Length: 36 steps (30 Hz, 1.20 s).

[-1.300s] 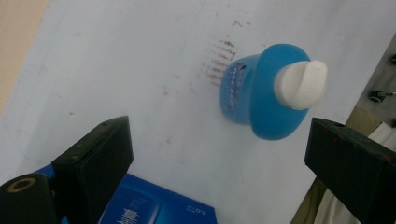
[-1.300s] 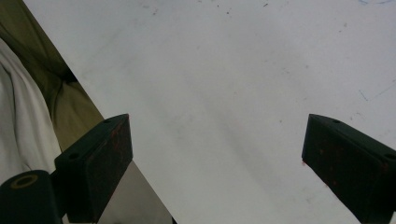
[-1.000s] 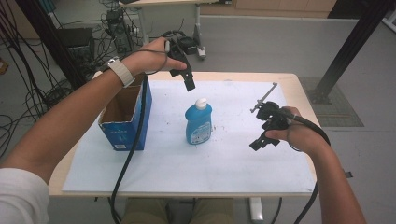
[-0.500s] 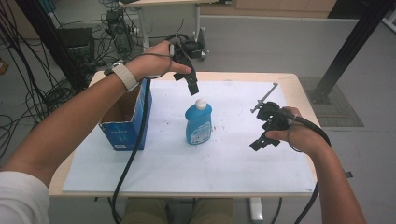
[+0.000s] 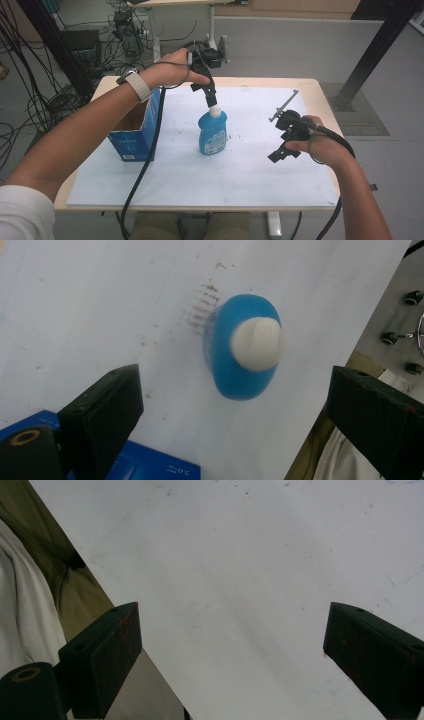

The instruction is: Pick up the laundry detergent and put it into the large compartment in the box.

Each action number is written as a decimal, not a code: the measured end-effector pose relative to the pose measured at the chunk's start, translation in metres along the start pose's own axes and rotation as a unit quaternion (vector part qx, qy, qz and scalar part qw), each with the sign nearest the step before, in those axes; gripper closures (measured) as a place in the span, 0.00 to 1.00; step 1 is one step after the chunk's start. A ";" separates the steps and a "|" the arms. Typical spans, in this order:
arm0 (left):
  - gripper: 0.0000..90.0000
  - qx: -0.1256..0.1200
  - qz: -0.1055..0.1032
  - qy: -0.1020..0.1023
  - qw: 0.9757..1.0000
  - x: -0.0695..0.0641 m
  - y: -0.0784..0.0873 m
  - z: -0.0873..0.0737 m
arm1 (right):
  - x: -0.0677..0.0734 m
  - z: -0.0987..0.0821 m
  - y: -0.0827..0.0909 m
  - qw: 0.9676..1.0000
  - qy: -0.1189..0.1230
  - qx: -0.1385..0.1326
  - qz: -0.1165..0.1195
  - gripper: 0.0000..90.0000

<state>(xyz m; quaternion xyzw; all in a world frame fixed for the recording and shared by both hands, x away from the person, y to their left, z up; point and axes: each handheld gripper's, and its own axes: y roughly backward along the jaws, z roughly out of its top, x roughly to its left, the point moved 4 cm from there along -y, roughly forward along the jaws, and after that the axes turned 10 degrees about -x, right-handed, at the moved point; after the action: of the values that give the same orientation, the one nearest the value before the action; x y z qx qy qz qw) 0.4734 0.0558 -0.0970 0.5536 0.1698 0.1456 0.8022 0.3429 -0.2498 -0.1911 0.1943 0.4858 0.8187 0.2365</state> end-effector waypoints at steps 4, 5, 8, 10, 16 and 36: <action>0.10 0.001 -0.002 0.001 1.000 -0.001 -0.003 0.000 | 0.000 0.000 0.000 1.000 -0.002 0.000 0.001 0.09; 0.10 0.002 -0.003 0.000 1.000 -0.001 -0.004 0.001 | 0.000 0.000 0.000 1.000 -0.002 0.000 0.001 0.09; 0.10 0.004 -0.003 0.001 1.000 -0.002 -0.007 0.002 | -0.001 0.000 -0.001 1.000 -0.003 0.001 0.001 0.09; 0.10 0.003 -0.004 0.002 1.000 -0.003 -0.007 0.002 | -0.001 0.001 -0.001 1.000 0.000 0.000 0.001 0.09; 0.10 0.005 -0.003 0.000 1.000 -0.004 -0.009 0.004 | -0.001 0.001 -0.001 1.000 -0.001 0.000 0.002 0.09; 0.09 0.020 0.014 0.003 1.000 -0.016 -0.030 0.010 | -0.002 -0.003 -0.003 1.000 -0.003 -0.003 0.004 0.09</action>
<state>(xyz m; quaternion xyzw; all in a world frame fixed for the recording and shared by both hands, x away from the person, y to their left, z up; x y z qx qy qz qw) 0.4649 0.0305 -0.1196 0.5713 0.1674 0.1549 0.7884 0.3433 -0.2514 -0.1956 0.1975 0.4821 0.8205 0.2354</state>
